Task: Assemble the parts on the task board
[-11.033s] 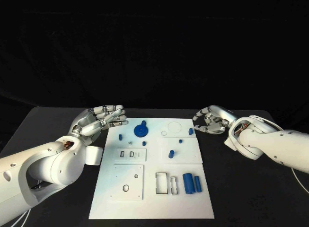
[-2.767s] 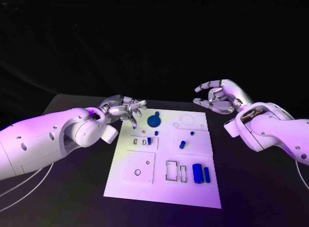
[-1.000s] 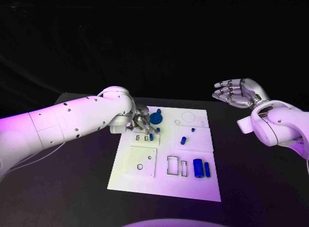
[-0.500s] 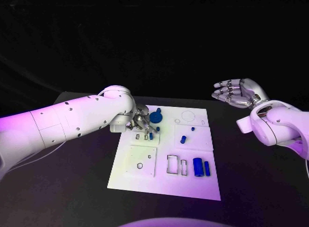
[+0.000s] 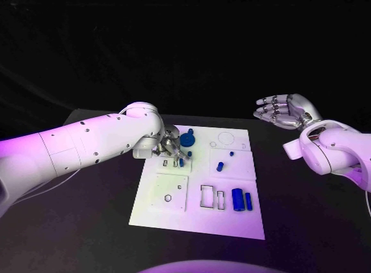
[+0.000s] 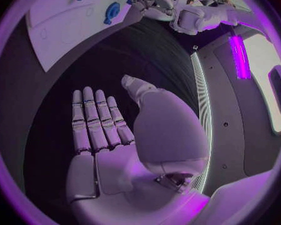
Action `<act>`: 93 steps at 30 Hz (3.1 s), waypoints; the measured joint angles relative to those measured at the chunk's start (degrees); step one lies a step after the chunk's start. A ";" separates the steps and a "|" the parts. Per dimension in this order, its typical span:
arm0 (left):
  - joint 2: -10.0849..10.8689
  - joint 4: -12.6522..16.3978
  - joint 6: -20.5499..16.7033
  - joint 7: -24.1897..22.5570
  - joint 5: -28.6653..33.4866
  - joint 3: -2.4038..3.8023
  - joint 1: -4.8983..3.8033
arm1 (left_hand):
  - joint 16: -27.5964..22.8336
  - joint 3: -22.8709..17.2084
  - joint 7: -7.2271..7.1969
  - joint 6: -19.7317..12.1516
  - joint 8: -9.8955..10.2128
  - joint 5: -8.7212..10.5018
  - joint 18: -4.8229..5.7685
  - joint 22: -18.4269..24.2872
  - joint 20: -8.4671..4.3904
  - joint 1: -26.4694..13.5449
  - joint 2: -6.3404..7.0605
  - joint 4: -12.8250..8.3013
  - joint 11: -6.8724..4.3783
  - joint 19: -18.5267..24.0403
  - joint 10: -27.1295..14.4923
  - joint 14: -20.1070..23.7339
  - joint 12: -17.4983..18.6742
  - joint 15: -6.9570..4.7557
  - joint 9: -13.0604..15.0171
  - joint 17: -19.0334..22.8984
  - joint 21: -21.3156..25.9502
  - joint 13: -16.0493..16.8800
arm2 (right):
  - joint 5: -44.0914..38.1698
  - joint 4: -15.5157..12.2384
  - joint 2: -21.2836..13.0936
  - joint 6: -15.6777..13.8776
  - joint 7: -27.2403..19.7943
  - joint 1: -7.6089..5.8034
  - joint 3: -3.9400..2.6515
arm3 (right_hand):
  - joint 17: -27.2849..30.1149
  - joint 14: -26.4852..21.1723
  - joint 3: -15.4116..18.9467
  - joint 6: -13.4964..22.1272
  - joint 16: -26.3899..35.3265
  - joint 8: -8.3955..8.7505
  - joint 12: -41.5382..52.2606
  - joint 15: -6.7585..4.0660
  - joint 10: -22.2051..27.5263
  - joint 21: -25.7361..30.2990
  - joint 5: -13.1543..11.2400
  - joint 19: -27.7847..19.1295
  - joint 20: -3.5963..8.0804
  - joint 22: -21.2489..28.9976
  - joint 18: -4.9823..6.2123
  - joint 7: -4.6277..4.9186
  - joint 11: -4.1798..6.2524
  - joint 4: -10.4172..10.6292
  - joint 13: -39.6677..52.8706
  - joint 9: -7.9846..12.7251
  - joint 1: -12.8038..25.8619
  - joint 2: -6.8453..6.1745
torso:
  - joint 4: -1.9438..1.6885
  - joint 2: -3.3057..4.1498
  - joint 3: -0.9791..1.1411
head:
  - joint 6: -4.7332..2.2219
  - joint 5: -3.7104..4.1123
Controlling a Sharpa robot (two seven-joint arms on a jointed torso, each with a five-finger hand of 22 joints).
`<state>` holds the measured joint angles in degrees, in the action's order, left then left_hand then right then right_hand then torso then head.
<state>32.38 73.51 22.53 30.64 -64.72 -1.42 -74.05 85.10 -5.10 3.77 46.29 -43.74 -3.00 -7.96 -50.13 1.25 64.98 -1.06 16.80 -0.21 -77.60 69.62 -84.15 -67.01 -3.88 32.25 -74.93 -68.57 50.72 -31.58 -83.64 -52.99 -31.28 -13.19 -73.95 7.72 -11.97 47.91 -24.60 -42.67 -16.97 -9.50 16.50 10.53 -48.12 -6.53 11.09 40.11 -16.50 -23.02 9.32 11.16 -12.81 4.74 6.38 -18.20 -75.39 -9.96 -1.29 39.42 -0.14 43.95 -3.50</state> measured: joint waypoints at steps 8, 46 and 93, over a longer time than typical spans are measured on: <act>-0.05 0.01 0.45 0.03 0.18 -0.02 0.02 | 0.00 -1.33 0.00 0.00 0.00 0.00 0.00 -0.39 0.00 1.31 0.54 -0.05 0.00 0.00 0.00 0.00 0.00 0.00 0.26 0.00 -0.27 -0.18 | 0.00 0.13 0.15 0.02 0.04 0.02 0.00 | 0.06 0.21 0.00 0.00 0.00 0.00 0.00 0.21 -0.41 0.00 0.00 0.20 0.21 0.00 0.00 0.00 0.01 0.00 -0.07 0.00 0.00 0.00 | 0.00 -0.02 0.04 | 0.05 0.03; 0.49 0.74 0.97 0.08 3.94 -0.01 0.11 | 0.28 -33.72 0.63 -0.60 0.92 -0.68 0.00 -2.19 0.21 6.32 9.79 0.27 -0.17 0.22 -0.21 0.21 1.12 -0.20 6.19 0.01 -1.82 -3.06 | -0.07 0.39 0.42 0.22 0.08 0.34 0.03 | 0.41 1.03 0.33 -0.40 0.00 0.00 0.37 -0.21 -0.61 -0.67 0.00 2.14 0.11 0.03 -0.01 0.02 0.21 -0.32 -0.80 0.21 0.37 0.38 | -0.03 0.07 0.05 | 0.13 0.13; 8.06 9.06 -15.82 -0.95 0.54 0.41 4.21 | 1.34 -36.54 -0.50 1.58 -0.38 -14.36 0.88 -7.14 -0.21 1.40 13.06 -3.84 -1.12 -1.03 3.62 0.20 -0.72 -0.63 8.78 0.02 -5.11 -0.89 | -0.05 0.45 -0.01 -1.15 -2.34 0.73 0.03 | 0.71 1.24 0.48 -0.99 -0.23 0.00 0.83 -0.41 -1.22 -0.66 0.43 2.76 0.32 0.24 0.00 0.25 0.43 -0.47 -1.22 0.34 0.60 0.60 | 0.01 0.13 0.01 | 0.34 -0.03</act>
<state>40.45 82.57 6.71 29.69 -64.19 -1.01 -69.84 86.44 -41.64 3.27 47.87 -44.12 -17.36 -7.08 -57.27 1.04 66.38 12.00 12.97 -1.33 -78.64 73.24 -83.95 -67.72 -4.51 41.03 -74.91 -73.68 49.83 -31.62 -83.18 -53.00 -32.44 -15.52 -73.23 7.75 -11.26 49.14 -24.12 -43.66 -17.20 -9.51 17.33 10.12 -49.35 -7.20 11.52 42.87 -16.18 -22.78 9.33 11.40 -12.38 4.27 5.16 -17.87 -74.79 -9.35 -1.28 39.55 -0.13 44.28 -3.54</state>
